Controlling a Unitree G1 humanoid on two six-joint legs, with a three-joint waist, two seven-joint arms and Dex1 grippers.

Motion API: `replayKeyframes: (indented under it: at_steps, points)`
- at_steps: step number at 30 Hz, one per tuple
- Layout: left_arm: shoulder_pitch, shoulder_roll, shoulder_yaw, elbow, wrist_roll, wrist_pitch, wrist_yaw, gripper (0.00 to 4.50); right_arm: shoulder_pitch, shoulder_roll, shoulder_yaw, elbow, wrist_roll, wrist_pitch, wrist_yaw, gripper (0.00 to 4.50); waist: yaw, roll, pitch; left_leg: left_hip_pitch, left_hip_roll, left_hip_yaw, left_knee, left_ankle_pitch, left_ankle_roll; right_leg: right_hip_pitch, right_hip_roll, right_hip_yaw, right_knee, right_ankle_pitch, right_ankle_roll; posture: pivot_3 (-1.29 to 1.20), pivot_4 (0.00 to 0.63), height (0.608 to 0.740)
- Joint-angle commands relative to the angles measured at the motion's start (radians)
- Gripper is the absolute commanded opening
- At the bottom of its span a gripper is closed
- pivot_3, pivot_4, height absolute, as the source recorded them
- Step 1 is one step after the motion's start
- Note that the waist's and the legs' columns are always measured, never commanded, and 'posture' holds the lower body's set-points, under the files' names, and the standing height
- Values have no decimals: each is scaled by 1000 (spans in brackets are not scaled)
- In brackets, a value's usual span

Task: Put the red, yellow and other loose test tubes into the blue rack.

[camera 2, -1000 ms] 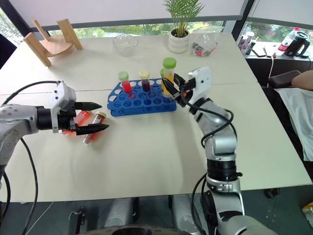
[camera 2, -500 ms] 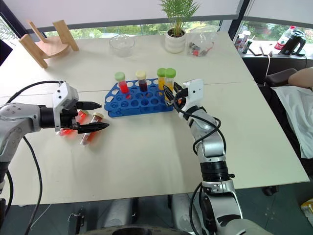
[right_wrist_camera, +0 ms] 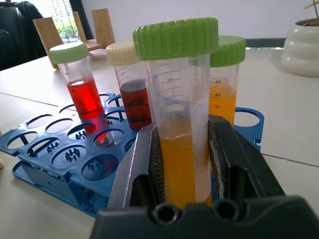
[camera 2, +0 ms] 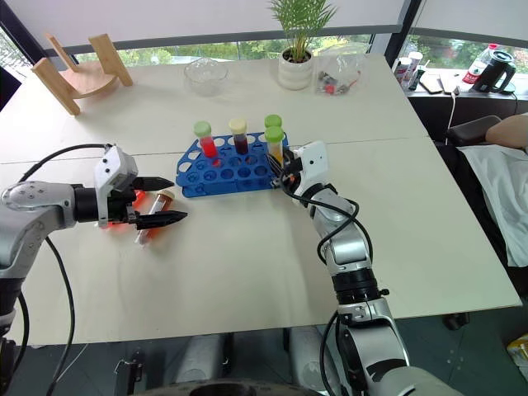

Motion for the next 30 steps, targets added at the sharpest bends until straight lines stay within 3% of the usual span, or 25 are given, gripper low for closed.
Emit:
replayKeyframes:
  at_steps: [1,4,5,9,11,17,19,23,25,30]
  points:
    - [-11,4,31,-20,-10,-13,-3,4500,13,-2,14,-83,7,-6,6,2608,0,0,0,0,0,0,0,0,0,0,0,0,0,0,0,0,150,740]
    - [-33,7,53,-7,-22,6,11,4500,40,-10,30,-159,13,25,16,4291,1,0,0,0,0,0,0,0,0,0,0,0,0,0,0,0,150,740]
    - [-46,14,57,-5,-14,18,27,4500,48,-20,39,-195,10,39,22,4460,2,0,0,0,0,0,0,0,0,0,0,0,0,0,0,0,150,740]
    - [-144,88,30,-1,-9,194,65,4500,68,-71,44,-376,60,178,69,4460,2,0,0,0,0,0,1,0,0,0,0,0,0,0,0,0,150,740]
    - [-221,143,5,19,-16,303,54,4500,75,-149,38,-485,129,285,151,4460,2,0,0,-1,0,-1,1,0,0,0,0,0,0,0,0,0,150,740]
    - [-502,190,-226,144,24,615,31,4500,83,-527,47,-702,396,598,505,4460,6,0,0,0,-2,-2,1,-1,1,2,0,-1,-1,0,0,0,150,740]
    - [-568,184,-313,171,42,674,24,4500,73,-597,71,-720,432,619,578,4460,2,0,0,0,-2,-2,1,-1,2,2,0,-1,-1,0,0,0,150,740]
    - [-669,155,-448,229,59,790,22,4500,39,-584,106,-704,442,610,577,4460,-5,0,0,1,-1,-2,1,-1,3,2,2,-1,-1,0,0,0,150,740]
    - [-736,96,-460,324,65,886,65,4500,30,-550,114,-687,431,600,545,4460,-4,0,0,0,-1,-2,1,-1,3,2,2,-1,0,0,0,0,150,740]
    - [-827,113,-639,341,17,952,47,4500,106,-500,113,-741,436,616,453,4460,3,-1,0,-1,-1,-3,2,-1,3,1,0,-1,-1,-1,1,0,150,740]
